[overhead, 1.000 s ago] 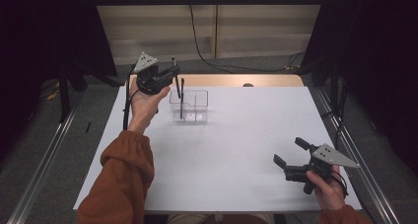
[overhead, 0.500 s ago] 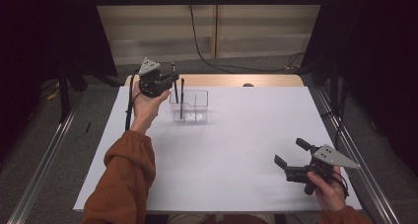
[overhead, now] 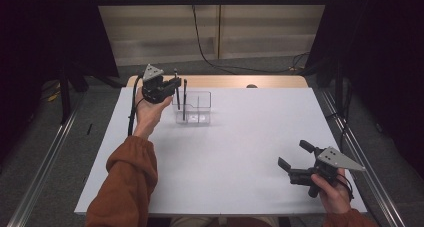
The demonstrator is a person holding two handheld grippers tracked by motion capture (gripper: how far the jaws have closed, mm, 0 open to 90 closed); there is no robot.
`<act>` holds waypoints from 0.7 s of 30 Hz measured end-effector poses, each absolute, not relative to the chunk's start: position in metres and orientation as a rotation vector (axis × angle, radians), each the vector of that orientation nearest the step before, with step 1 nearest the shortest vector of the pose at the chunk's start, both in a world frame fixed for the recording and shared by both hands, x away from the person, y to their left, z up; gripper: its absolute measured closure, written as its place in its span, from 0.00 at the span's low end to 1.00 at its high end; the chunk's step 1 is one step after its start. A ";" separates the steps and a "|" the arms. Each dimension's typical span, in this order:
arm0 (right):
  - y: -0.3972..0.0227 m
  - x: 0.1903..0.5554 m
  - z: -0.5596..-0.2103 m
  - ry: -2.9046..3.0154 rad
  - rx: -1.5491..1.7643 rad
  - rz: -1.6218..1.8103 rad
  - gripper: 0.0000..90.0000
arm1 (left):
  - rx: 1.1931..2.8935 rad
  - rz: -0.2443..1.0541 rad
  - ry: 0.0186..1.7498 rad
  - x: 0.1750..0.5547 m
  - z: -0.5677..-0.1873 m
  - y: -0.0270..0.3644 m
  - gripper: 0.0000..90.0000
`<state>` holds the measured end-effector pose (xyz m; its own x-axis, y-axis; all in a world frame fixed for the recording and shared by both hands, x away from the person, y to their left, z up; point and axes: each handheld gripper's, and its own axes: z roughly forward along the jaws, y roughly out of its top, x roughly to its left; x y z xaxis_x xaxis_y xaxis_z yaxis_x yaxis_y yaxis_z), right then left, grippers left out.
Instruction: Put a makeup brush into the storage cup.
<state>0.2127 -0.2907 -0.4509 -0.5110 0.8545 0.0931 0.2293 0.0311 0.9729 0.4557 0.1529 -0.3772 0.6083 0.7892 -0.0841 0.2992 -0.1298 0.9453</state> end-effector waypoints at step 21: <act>-0.289 0.213 -0.451 1.786 1.094 1.514 0.00 | 1.725 0.521 0.910 0.456 -0.394 0.154 0.93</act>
<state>0.2133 -0.2886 -0.4514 -0.5175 0.8506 0.0935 0.2314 0.0340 0.9723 0.4565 0.1537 -0.3935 0.6135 0.7845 -0.0903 0.3195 -0.1421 0.9369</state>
